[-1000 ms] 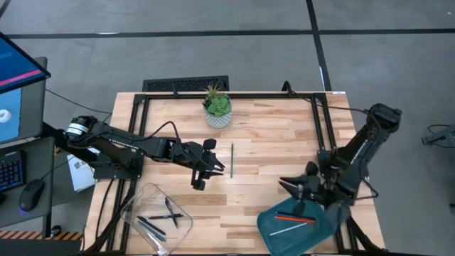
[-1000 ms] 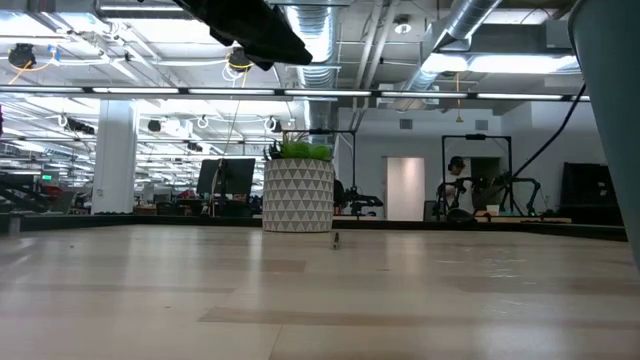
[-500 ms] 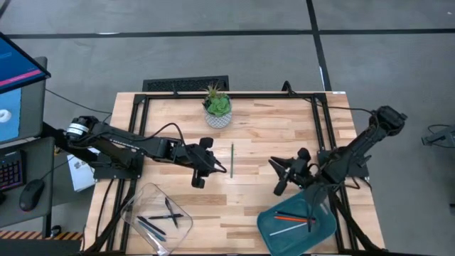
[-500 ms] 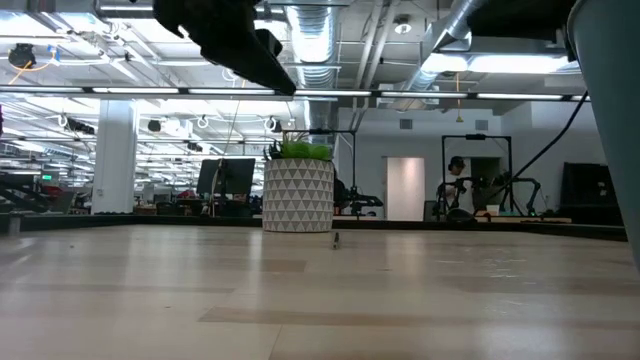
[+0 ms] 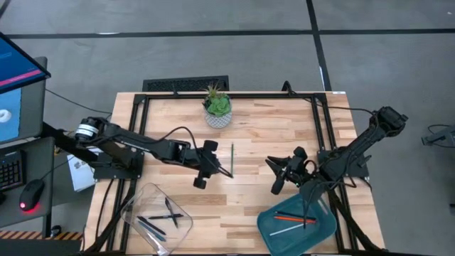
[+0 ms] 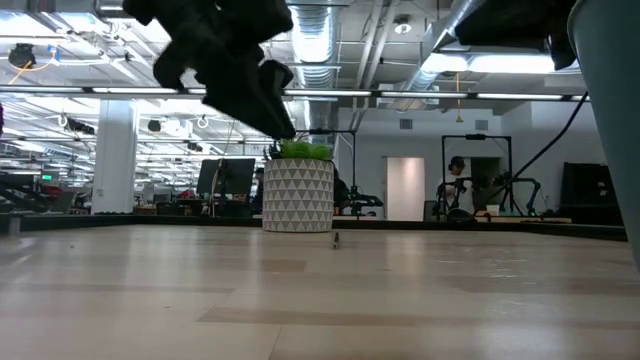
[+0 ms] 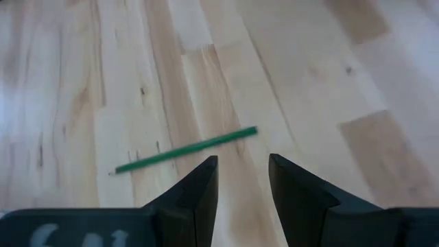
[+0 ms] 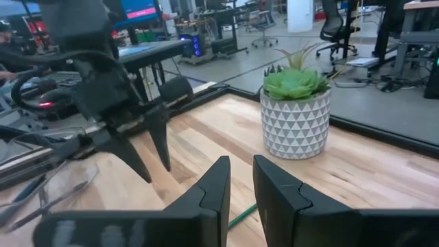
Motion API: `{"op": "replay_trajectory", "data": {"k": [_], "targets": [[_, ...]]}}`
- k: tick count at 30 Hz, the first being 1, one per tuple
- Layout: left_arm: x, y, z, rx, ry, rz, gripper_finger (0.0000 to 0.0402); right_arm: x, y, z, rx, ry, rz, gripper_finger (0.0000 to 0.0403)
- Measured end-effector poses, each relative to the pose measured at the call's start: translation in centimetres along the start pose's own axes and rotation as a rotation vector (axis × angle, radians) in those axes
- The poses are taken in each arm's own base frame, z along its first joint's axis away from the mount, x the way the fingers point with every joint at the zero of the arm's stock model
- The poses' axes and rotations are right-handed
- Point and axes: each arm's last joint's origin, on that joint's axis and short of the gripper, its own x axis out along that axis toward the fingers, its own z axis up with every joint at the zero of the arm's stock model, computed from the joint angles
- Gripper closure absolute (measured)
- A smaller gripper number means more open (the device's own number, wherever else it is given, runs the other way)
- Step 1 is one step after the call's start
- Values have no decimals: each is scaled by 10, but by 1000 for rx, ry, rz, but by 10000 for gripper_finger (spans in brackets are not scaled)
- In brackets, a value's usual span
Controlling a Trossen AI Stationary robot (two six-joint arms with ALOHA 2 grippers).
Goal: Sort pens & pencils
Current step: Put the green pencil into the blue bin
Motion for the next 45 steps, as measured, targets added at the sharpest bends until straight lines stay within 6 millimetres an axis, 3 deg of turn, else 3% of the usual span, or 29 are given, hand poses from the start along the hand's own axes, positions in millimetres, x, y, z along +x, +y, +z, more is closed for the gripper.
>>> {"op": "replay_trajectory", "data": {"k": [10, 18, 29, 34, 45], "targets": [[31, 2, -14, 51, 105, 31, 280, 0, 0, 1, 13, -4, 0, 316], [33, 26, -12, -317, 18, 152, 280, 0, 1, 2, 29, -9, 1, 316], [33, 30, -4, -663, -99, 163, 280, 0, 1, 2, 32, -10, 2, 316], [33, 27, -3, -725, -113, 249, 280, 0, 1, 2, 32, -10, 2, 316], [80, 13, -11, -680, -127, 192, 280, 0, 1, 3, 39, -12, 3, 316]]}}
